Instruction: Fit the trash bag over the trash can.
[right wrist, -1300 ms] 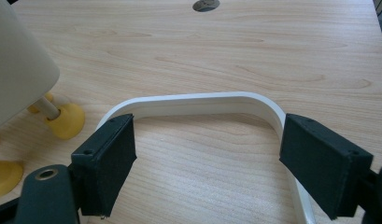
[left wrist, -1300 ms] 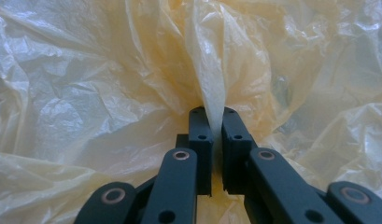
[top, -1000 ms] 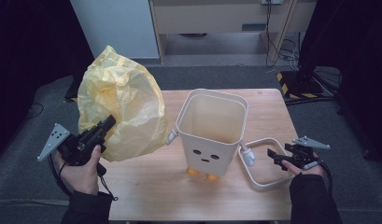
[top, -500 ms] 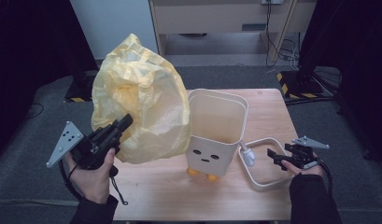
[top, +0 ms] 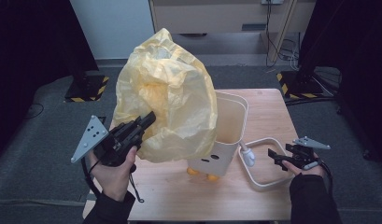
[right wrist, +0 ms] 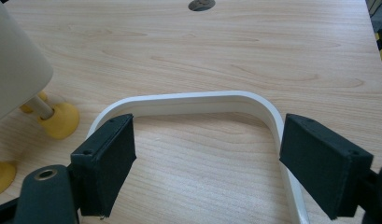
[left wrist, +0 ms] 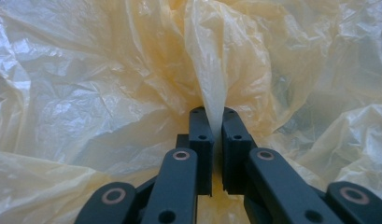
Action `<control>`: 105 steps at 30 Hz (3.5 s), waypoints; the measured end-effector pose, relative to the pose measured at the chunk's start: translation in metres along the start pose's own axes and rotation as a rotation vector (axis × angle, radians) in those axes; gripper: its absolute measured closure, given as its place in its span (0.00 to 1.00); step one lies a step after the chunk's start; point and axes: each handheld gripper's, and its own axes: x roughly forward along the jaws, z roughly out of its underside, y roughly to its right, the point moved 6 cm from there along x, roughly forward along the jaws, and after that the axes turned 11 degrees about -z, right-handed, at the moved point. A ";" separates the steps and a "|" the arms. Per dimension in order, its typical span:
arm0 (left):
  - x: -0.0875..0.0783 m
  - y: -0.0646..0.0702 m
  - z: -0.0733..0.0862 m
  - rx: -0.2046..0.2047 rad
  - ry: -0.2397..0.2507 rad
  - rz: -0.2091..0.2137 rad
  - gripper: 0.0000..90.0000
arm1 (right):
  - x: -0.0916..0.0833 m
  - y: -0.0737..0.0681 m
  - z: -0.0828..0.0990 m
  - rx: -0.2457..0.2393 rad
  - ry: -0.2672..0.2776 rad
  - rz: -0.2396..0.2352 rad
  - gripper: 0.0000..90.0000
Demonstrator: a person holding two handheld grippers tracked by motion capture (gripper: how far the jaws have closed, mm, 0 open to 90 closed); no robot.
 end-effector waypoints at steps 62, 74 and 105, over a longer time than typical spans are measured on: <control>0.081 0.072 -0.005 0.046 0.023 0.099 0.46 | -0.001 0.001 -0.001 0.000 0.005 0.001 0.20; 0.073 0.035 0.001 0.021 0.012 0.023 0.46 | -0.004 0.002 -0.004 -0.006 0.032 0.010 0.21; 0.056 -0.031 0.079 0.017 -0.159 -0.185 0.39 | -0.037 -0.046 -0.135 -0.103 0.503 0.084 0.28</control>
